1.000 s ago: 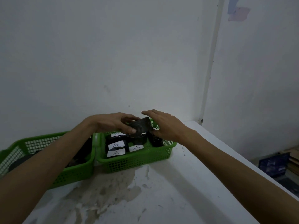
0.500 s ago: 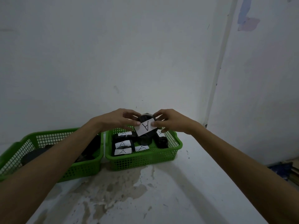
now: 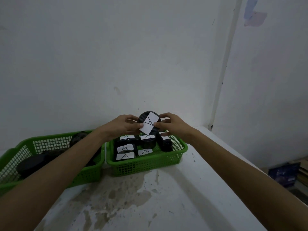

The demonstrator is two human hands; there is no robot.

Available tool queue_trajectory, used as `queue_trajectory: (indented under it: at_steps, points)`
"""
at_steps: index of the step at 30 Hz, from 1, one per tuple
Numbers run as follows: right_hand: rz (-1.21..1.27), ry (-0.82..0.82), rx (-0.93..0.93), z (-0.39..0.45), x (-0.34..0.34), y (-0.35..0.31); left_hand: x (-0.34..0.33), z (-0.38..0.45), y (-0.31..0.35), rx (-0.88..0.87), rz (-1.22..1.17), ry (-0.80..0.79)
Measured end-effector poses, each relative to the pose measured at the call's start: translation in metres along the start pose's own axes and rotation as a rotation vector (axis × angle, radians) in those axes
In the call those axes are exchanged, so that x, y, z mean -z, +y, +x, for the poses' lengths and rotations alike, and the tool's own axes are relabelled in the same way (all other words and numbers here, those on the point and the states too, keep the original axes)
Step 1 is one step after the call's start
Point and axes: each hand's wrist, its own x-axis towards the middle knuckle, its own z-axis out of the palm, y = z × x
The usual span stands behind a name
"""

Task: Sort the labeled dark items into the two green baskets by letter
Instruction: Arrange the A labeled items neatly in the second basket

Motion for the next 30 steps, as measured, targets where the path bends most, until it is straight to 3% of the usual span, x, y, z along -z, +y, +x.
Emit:
queue_trajectory:
  at_steps: [7,11,19,30]
  points:
    - [-0.164,0.024,-0.109,0.04,0.002,0.034,0.008,0.018,-0.04,0.031,0.63,0.113]
    - [-0.427,-0.019,-0.139,0.068,-0.003,0.062,0.013,0.023,-0.059,-0.006,0.8,0.078]
    - [-0.668,-0.263,-0.189,0.098,-0.029,0.09,0.024,0.023,-0.079,-0.034,0.987,-0.002]
    - [-0.806,-0.282,-0.105,0.099,-0.036,0.078,0.038,0.005,-0.085,-0.105,1.008,0.039]
